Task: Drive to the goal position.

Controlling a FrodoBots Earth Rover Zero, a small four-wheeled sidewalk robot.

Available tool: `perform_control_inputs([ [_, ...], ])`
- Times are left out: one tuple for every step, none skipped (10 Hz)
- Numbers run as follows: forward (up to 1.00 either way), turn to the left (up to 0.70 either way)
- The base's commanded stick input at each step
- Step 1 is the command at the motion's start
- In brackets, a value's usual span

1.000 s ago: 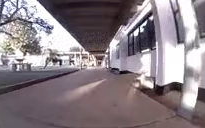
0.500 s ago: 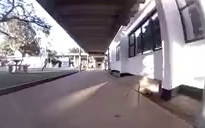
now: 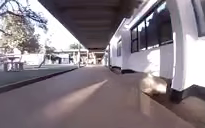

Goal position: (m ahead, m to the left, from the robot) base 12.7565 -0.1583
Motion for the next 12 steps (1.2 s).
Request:
perform_control_inputs([
  [0.70,0.00],
  [0.70,0.00],
  [0.70,0.00],
  [0.70,0.00],
  [0.70,0.00],
  [0.70,0.00],
  [0.70,0.00],
  [0.70,0.00],
  [0.70,0.00],
  [0.70,0.00],
  [0.70,0.00],
  [0.70,0.00],
])
